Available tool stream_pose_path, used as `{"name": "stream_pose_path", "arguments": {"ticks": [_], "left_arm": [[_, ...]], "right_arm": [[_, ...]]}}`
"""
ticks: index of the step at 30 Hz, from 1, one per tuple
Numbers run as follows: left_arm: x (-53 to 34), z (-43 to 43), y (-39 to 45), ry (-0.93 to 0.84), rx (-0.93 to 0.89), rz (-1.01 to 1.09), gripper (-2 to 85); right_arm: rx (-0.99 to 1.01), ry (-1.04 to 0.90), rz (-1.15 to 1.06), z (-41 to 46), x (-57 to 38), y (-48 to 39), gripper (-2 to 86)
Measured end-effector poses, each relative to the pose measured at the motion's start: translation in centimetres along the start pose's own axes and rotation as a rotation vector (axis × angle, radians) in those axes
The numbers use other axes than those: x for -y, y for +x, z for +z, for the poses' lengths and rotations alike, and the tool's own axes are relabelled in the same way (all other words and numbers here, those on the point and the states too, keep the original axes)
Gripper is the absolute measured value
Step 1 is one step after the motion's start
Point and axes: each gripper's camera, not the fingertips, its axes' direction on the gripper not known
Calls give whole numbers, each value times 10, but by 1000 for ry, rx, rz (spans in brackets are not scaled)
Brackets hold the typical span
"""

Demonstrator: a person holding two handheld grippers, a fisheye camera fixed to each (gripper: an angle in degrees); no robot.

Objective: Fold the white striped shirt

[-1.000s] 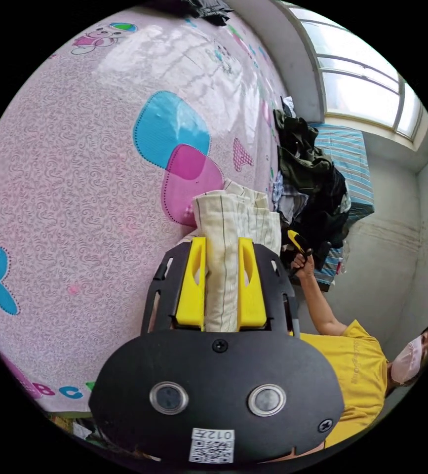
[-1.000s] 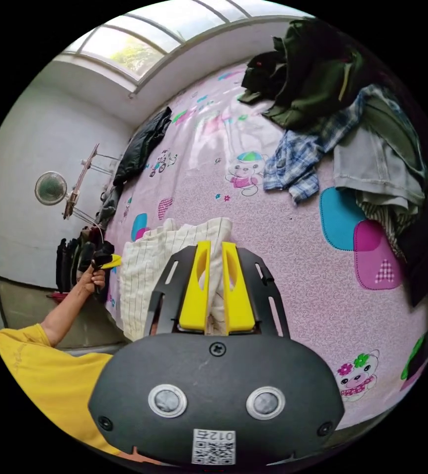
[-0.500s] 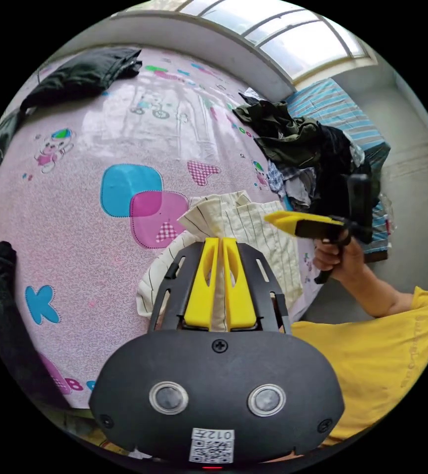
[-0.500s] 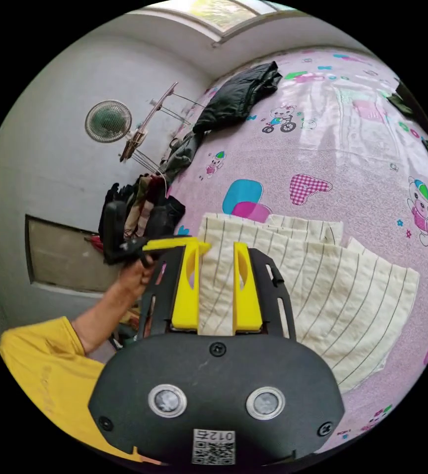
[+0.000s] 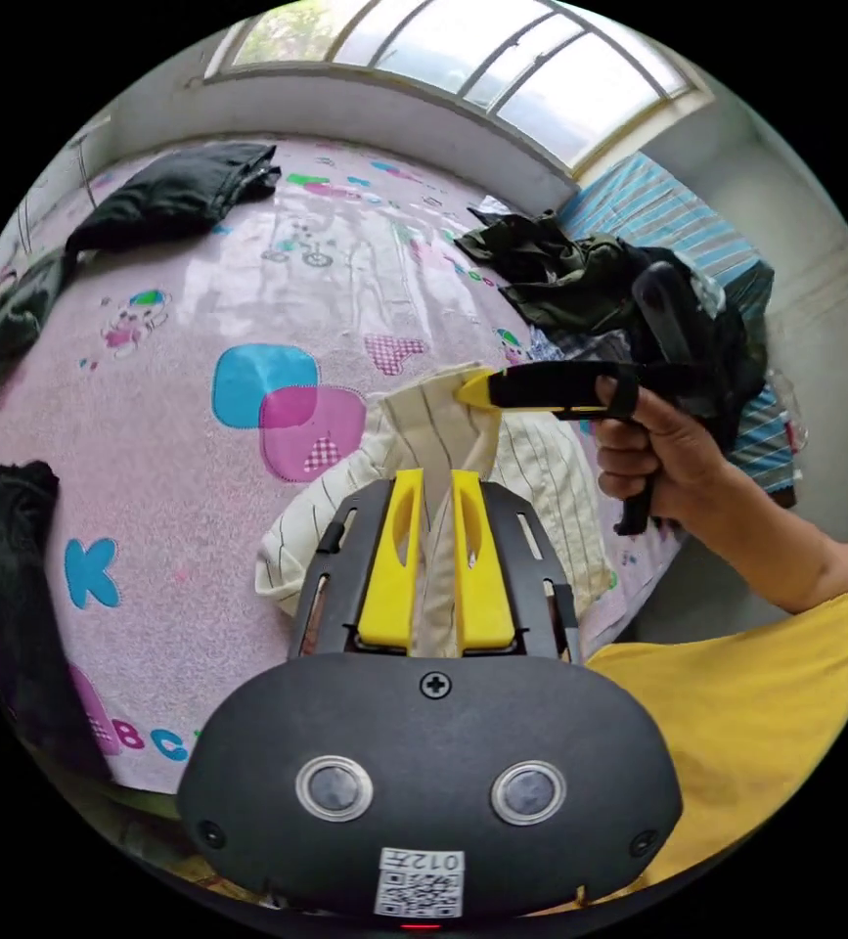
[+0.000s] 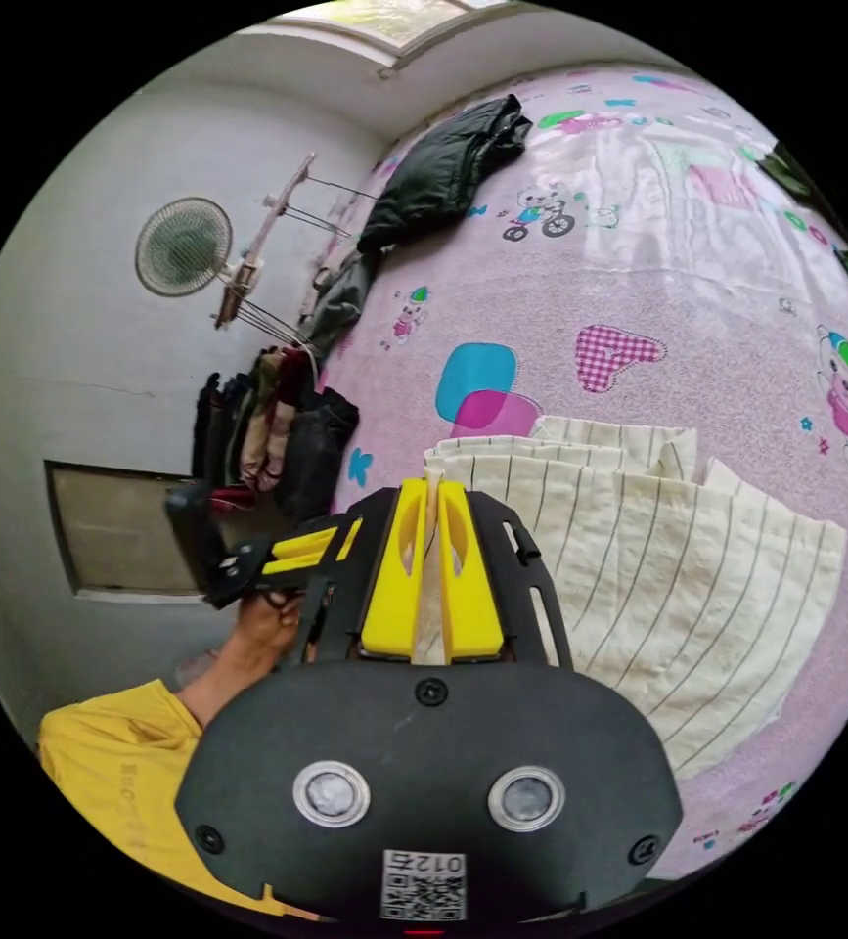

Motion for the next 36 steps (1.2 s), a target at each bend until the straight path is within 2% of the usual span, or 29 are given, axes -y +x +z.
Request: {"name": "stream_pose_path", "arguments": {"ticks": [3, 5, 9, 13, 16, 18, 24, 29, 36], "left_arm": [[-14, 12, -25, -79, -253, 29, 53], [-19, 22, -35, -100, -345, 38, 59], [-25, 40, -44, -132, -442, 78, 48], [-25, 47, -37, -137, -446, 137, 22], [-26, 44, -34, -146, -339, 160, 11], [-30, 32, -43, -140, -273, 117, 7], [-53, -16, -87, -29, -224, -42, 11], [-65, -7, -109, -1, -344, -58, 38], [-47, 34, -110, -111, -429, 56, 91]], "right_arm": [[143, 7, -35, -3, 5, 5, 25], [226, -25, -61, -1, 9, 7, 24], [246, -46, -52, 2, 15, 11, 24], [242, -37, -27, 6, 23, 12, 24], [234, -38, -22, 9, 29, 11, 25], [226, -31, -16, 10, 33, 10, 25], [192, -62, -81, 20, 48, -3, 27], [347, -91, -140, 25, 56, -5, 27], [332, -87, -108, 14, 59, 13, 24]]}}
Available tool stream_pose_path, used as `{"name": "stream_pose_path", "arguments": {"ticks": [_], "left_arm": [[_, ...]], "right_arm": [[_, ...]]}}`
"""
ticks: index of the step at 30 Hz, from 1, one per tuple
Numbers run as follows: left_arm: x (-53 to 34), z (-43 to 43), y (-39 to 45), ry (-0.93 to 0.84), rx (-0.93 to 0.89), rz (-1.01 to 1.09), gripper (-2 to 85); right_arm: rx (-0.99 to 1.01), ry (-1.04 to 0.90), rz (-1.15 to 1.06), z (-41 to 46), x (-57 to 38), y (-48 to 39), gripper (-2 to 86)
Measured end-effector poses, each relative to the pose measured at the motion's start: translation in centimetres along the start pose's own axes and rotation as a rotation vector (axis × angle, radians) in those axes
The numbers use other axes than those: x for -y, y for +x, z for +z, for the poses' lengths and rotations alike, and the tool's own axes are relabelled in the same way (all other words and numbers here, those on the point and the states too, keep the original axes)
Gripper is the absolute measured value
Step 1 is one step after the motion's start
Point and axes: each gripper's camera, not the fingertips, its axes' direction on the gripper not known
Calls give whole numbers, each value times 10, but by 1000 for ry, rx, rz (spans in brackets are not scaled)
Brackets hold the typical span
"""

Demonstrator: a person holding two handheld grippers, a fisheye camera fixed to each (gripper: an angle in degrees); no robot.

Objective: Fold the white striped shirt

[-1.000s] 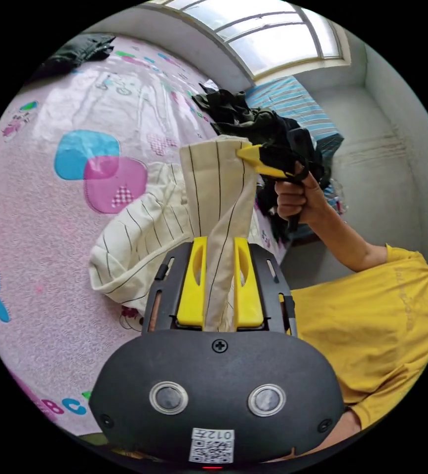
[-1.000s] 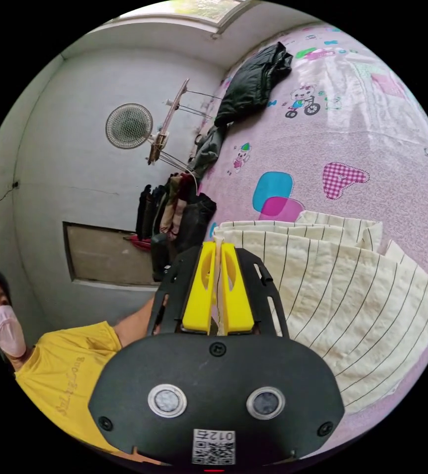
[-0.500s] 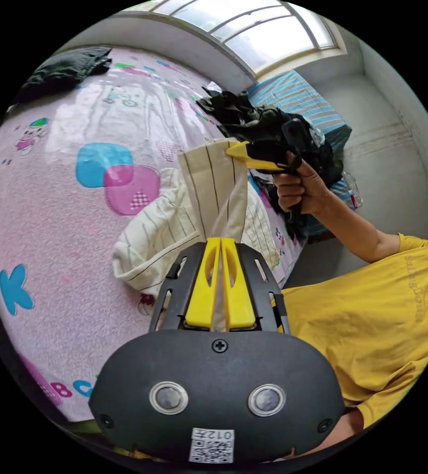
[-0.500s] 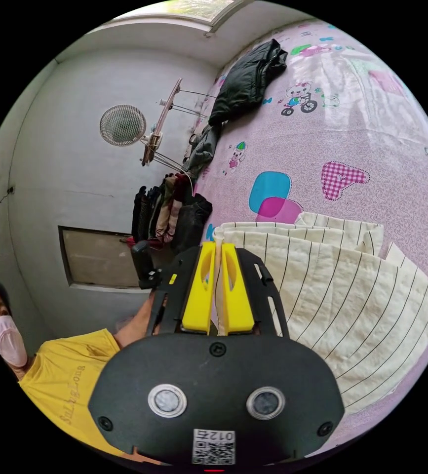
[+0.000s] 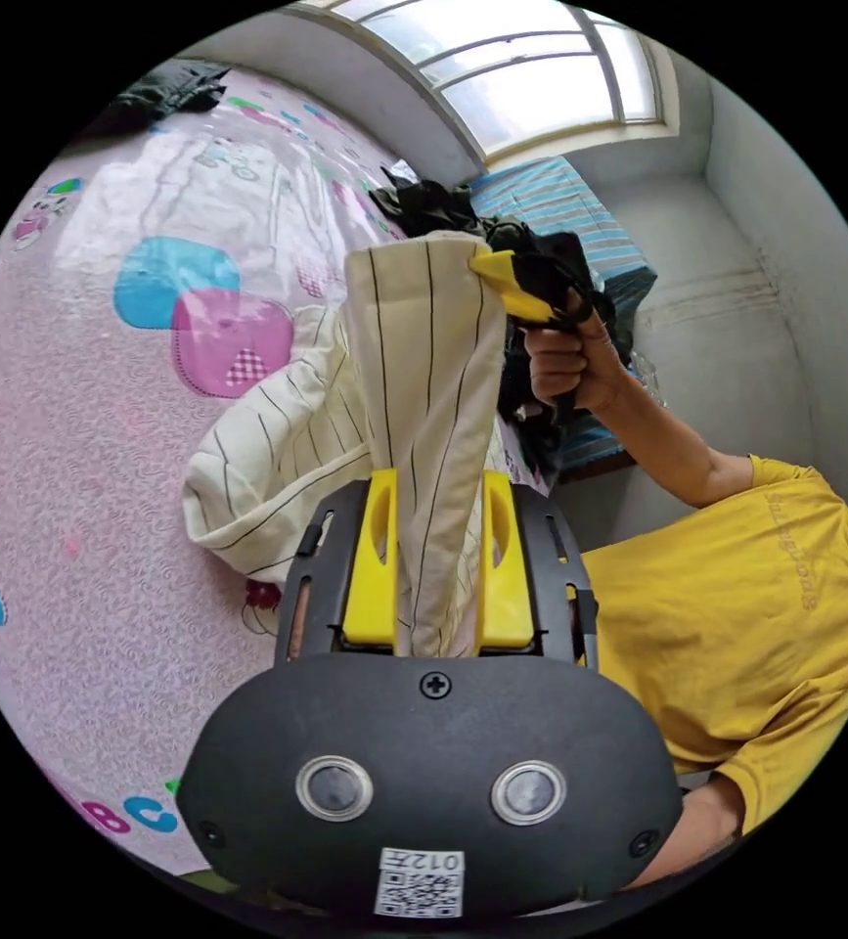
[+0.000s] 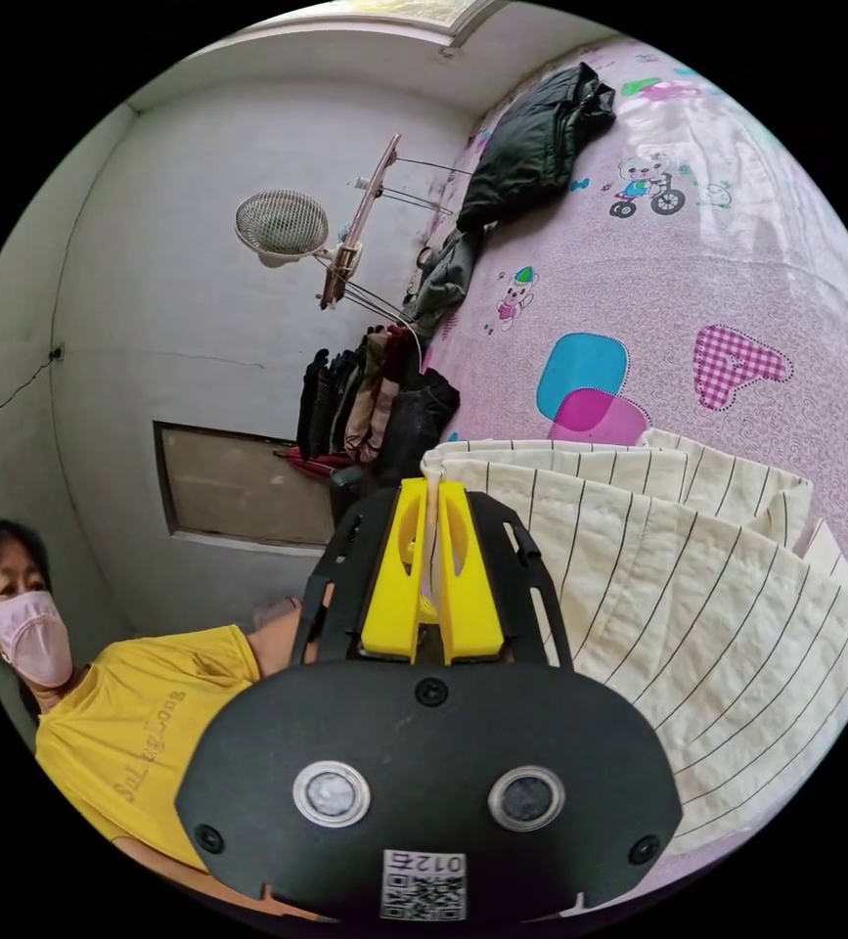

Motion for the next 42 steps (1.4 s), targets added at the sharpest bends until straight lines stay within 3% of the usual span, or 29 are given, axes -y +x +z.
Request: {"name": "stream_pose_path", "arguments": {"ticks": [4, 9, 14, 26, 32, 37, 42], "left_arm": [[8, 5, -8, -41, -10, 33, 93], [4, -9, -27, 6, -187, 51, 91], [-6, -27, -47, 93, -184, 8, 76], [10, -26, -50, -7, -222, 100, 86], [18, -24, -48, -47, -121, 90, 90], [26, -17, -37, -65, 27, 111, 33], [25, -34, -40, -51, 99, 29, 8]], "right_arm": [[7, -12, -17, -6, -1, 3, 23], [48, -1, -10, -16, -2, 12, 22], [98, 4, -2, -23, -6, 21, 22], [92, -13, -9, -41, -17, 30, 21], [97, -27, -4, -44, -27, 34, 23], [60, -60, -15, -42, -35, 33, 26], [-171, -53, 22, -44, -40, 31, 37]]}}
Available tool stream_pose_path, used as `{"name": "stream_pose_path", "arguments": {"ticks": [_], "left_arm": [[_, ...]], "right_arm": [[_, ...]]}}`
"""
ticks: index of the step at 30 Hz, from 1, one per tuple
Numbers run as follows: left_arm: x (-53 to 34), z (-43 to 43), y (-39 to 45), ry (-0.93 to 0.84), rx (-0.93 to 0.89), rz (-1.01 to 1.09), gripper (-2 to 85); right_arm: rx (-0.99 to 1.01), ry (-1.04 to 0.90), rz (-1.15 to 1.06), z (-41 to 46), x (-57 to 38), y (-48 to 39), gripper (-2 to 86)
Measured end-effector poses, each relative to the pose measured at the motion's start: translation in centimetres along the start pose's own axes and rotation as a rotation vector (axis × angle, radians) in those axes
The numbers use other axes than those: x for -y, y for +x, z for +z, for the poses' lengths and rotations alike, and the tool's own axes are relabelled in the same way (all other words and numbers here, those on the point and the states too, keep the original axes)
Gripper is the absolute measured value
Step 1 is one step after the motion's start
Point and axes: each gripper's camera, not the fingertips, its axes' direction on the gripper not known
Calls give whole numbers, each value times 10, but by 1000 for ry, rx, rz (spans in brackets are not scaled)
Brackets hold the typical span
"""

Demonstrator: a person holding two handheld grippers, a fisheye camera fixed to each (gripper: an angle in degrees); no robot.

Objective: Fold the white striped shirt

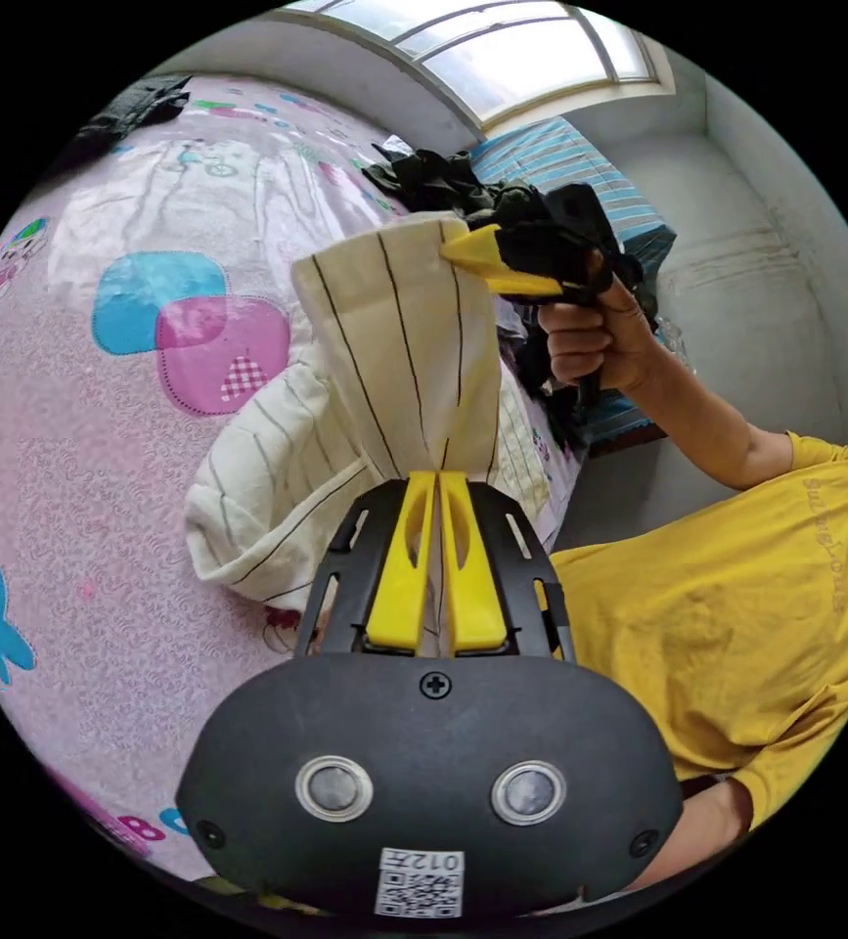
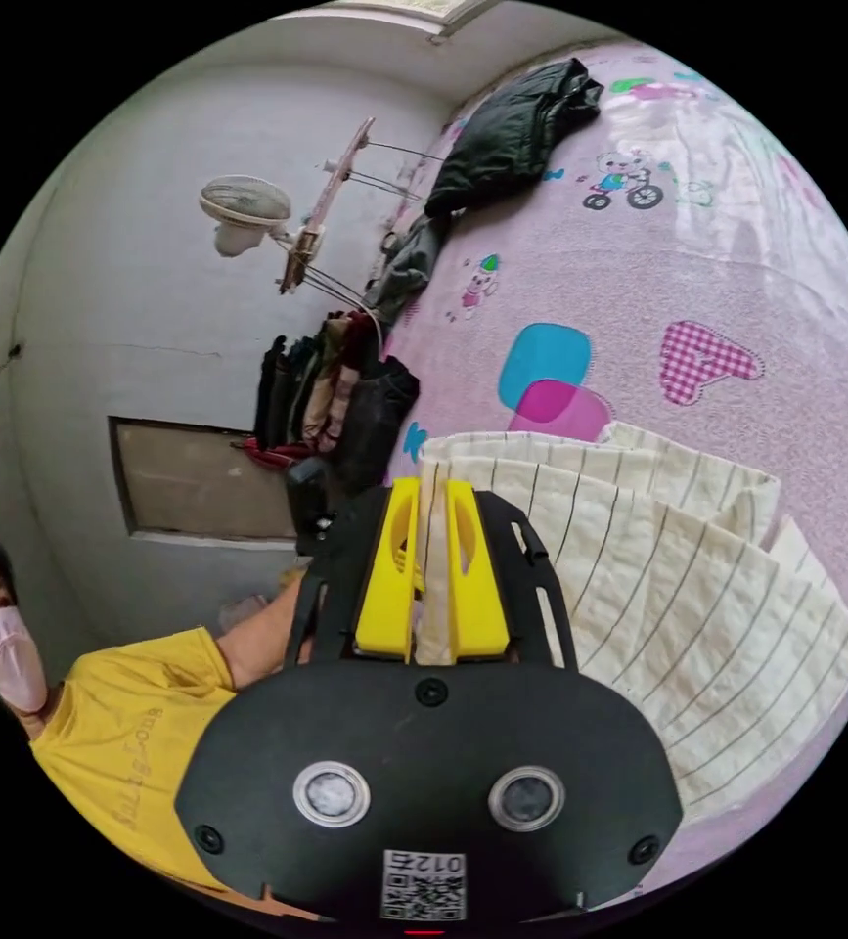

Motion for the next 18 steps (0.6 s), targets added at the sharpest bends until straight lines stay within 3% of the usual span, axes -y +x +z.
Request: {"name": "stream_pose_path", "arguments": {"ticks": [5, 13, 18], "left_arm": [[-21, -35, -21, 81, 8, -182, 4], [-29, -43, -31, 20, 40, -327, 5], [-16, -43, -29, -36, 102, -338, 16]], "right_arm": [[-187, -26, -66, -8, -28, 0, 39], [-442, -202, -72, -9, -107, 27, 28], [-499, -89, 6, -43, -158, 43, 34]]}}
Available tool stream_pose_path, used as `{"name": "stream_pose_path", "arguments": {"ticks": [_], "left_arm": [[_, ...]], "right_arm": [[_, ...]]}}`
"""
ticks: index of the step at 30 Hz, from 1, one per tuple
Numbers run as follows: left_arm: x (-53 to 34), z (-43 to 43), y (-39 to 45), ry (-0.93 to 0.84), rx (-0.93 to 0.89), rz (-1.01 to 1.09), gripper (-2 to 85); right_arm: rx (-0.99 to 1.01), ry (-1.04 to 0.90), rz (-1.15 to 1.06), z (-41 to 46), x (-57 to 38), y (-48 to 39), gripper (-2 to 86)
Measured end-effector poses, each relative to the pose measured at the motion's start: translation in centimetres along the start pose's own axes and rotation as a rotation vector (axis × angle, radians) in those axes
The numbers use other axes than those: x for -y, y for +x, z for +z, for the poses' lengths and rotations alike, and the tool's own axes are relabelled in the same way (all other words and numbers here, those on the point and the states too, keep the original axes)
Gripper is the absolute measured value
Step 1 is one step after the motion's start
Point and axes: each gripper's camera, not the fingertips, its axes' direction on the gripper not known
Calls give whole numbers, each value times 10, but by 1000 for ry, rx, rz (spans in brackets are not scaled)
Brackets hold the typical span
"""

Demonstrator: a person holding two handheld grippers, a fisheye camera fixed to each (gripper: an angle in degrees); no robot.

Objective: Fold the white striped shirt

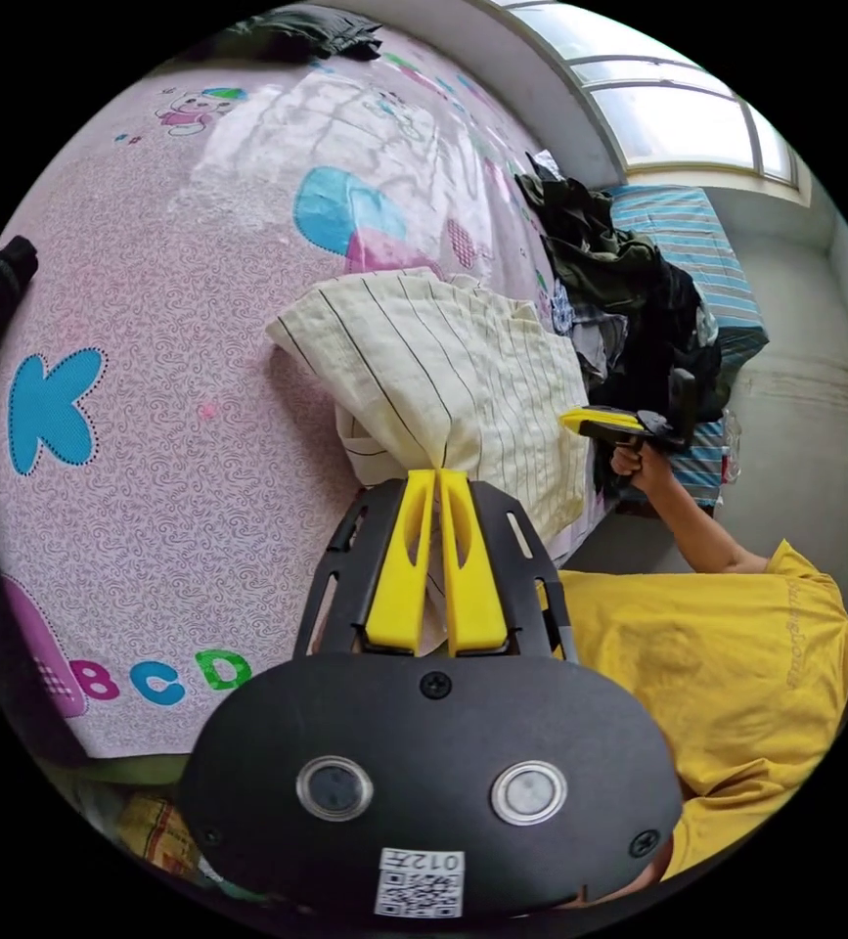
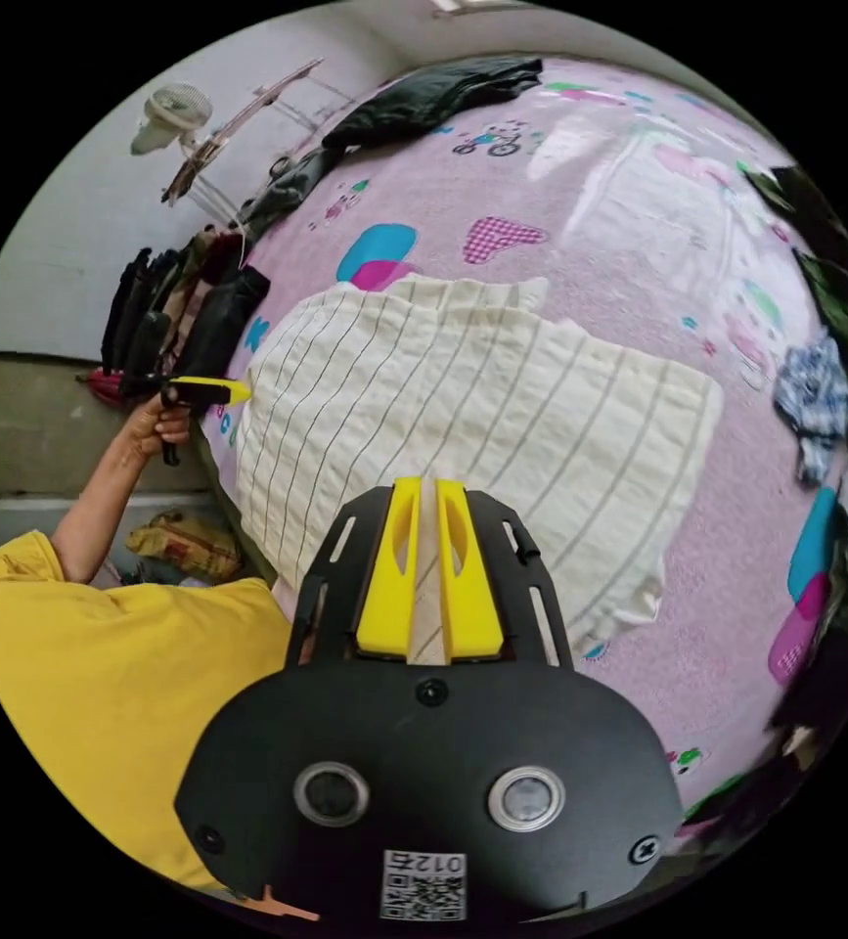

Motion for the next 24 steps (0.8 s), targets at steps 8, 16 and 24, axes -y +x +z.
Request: {"name": "stream_pose_path", "arguments": {"ticks": [8, 16, 24], "left_arm": [[-8, -15, -8, 61, -96, -103, 83], [13, 2, 0, 5, 44, -89, 49], [13, -23, 22, 132, -100, 330, 10]], "right_arm": [[28, 282, 418, -46, -80, 91, 84], [94, 265, 427, -31, -93, 121, 36], [248, 427, 343, -54, -144, 149, 8]]}}
